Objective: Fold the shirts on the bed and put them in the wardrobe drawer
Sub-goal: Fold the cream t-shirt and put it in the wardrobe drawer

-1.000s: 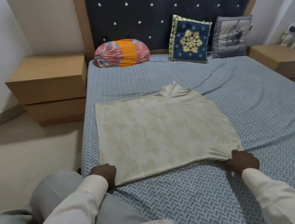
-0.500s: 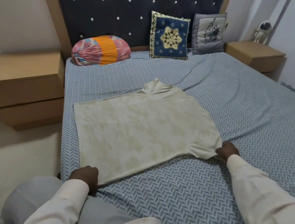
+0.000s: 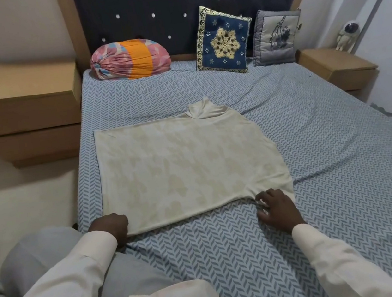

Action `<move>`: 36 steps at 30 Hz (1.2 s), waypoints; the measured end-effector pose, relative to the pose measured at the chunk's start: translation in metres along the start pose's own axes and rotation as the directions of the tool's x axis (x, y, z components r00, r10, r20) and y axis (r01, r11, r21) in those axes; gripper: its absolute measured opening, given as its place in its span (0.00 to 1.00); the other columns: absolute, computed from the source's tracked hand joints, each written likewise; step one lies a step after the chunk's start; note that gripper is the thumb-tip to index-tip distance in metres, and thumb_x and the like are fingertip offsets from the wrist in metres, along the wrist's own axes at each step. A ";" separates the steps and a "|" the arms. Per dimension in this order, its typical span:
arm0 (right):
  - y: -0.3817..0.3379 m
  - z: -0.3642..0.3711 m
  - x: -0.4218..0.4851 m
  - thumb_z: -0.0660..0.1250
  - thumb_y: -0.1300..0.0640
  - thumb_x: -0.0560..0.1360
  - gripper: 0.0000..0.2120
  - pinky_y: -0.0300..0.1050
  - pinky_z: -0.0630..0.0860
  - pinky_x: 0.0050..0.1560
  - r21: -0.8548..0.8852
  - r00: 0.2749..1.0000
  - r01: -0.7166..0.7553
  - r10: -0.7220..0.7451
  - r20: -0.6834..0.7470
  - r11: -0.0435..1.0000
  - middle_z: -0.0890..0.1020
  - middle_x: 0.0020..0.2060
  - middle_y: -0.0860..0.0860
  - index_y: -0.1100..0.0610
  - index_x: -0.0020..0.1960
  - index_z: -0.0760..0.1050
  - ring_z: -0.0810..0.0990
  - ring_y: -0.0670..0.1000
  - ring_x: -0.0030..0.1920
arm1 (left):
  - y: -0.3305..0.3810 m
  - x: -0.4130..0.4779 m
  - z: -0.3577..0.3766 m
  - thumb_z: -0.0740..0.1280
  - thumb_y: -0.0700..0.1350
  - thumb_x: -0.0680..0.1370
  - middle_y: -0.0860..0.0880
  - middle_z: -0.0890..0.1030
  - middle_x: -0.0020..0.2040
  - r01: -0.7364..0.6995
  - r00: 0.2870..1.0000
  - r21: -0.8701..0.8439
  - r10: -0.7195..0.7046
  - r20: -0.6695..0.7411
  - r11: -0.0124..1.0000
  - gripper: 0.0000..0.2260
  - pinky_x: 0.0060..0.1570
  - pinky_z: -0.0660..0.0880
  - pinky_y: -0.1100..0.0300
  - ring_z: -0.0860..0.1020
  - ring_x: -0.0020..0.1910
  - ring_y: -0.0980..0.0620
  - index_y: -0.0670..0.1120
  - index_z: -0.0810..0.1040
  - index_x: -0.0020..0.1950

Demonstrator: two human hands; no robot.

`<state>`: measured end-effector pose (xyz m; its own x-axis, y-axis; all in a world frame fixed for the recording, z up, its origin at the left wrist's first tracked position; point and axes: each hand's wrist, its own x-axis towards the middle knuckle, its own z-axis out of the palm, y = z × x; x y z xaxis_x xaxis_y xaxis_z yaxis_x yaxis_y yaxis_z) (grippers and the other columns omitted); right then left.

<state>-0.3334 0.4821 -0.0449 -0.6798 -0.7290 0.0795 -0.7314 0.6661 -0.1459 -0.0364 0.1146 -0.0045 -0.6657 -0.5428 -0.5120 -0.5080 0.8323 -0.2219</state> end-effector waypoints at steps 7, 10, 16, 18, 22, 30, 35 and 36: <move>-0.009 -0.015 0.007 0.69 0.47 0.64 0.11 0.51 0.69 0.47 -0.369 0.949 -0.299 0.315 -0.016 0.880 0.78 0.42 0.52 0.51 0.43 0.76 0.77 0.58 0.46 | -0.002 -0.002 0.002 0.61 0.47 0.79 0.45 0.76 0.64 0.008 1.000 -0.008 -0.008 -0.007 1.000 0.16 0.58 0.74 0.54 0.76 0.62 0.46 0.45 0.72 0.65; -0.024 -0.006 0.018 0.71 0.50 0.60 0.14 0.50 0.69 0.42 -0.180 0.977 -0.209 0.197 -0.080 0.961 0.76 0.42 0.53 0.52 0.44 0.75 0.75 0.58 0.44 | -0.003 -0.005 0.002 0.61 0.47 0.79 0.44 0.75 0.64 0.015 1.000 -0.018 -0.015 -0.005 1.000 0.17 0.60 0.74 0.53 0.76 0.62 0.45 0.43 0.71 0.65; -0.046 0.008 0.050 0.72 0.51 0.67 0.08 0.49 0.68 0.44 -0.133 0.995 -0.025 0.038 0.095 0.991 0.80 0.43 0.48 0.46 0.46 0.80 0.77 0.58 0.49 | -0.010 -0.010 -0.004 0.64 0.43 0.77 0.41 0.77 0.62 -0.001 0.997 -0.167 0.014 0.080 0.986 0.15 0.58 0.76 0.53 0.77 0.60 0.43 0.41 0.75 0.62; -0.051 -0.001 0.062 0.72 0.50 0.68 0.05 0.49 0.68 0.46 -0.076 0.993 -0.104 0.109 0.055 0.992 0.81 0.41 0.47 0.46 0.44 0.80 0.77 0.57 0.49 | -0.025 -0.005 -0.007 0.67 0.41 0.74 0.45 0.81 0.58 -0.001 0.991 -0.335 0.045 0.123 0.942 0.11 0.56 0.78 0.54 0.79 0.56 0.46 0.44 0.80 0.56; -0.063 -0.017 0.103 0.69 0.51 0.72 0.02 0.48 0.72 0.50 0.171 0.977 -0.205 0.192 0.090 0.964 0.83 0.45 0.47 0.44 0.44 0.78 0.80 0.54 0.50 | -0.056 0.011 -0.015 0.71 0.43 0.73 0.50 0.82 0.43 -0.021 0.999 -0.787 -0.012 -0.036 0.617 0.03 0.43 0.75 0.60 0.79 0.43 0.52 0.49 0.80 0.41; -0.085 -0.018 0.198 0.64 0.51 0.74 0.10 0.48 0.73 0.52 0.348 0.952 -0.305 0.272 0.141 0.887 0.83 0.53 0.58 0.52 0.50 0.81 0.79 0.60 0.55 | -0.062 0.066 -0.018 0.63 0.48 0.80 0.42 0.79 0.54 0.056 0.901 -0.969 -0.430 -0.055 0.242 0.06 0.45 0.66 0.57 0.76 0.53 0.43 0.47 0.72 0.47; -0.090 -0.004 0.230 0.61 0.54 0.78 0.04 0.48 0.71 0.49 0.280 0.922 -0.368 0.311 0.229 0.886 0.81 0.54 0.59 0.49 0.48 0.75 0.78 0.60 0.55 | -0.054 0.089 -0.016 0.62 0.48 0.81 0.40 0.79 0.57 0.089 0.823 -0.985 -0.568 -0.010 0.147 0.09 0.49 0.69 0.54 0.76 0.55 0.40 0.44 0.72 0.56; -0.090 -0.001 0.233 0.61 0.53 0.78 0.04 0.48 0.70 0.49 0.262 0.919 -0.371 0.311 0.243 0.891 0.80 0.54 0.59 0.49 0.48 0.74 0.77 0.60 0.55 | -0.053 0.092 -0.016 0.62 0.48 0.81 0.40 0.79 0.55 0.092 0.815 -0.982 -0.579 -0.022 0.167 0.08 0.48 0.69 0.54 0.77 0.54 0.39 0.44 0.72 0.56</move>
<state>-0.4264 0.2529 -0.0120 -0.8393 -0.5006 -0.2121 -0.3854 0.8229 -0.4175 -0.0792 0.0186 -0.0270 -0.2609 -0.9267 -0.2704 -0.6829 -0.0208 0.7303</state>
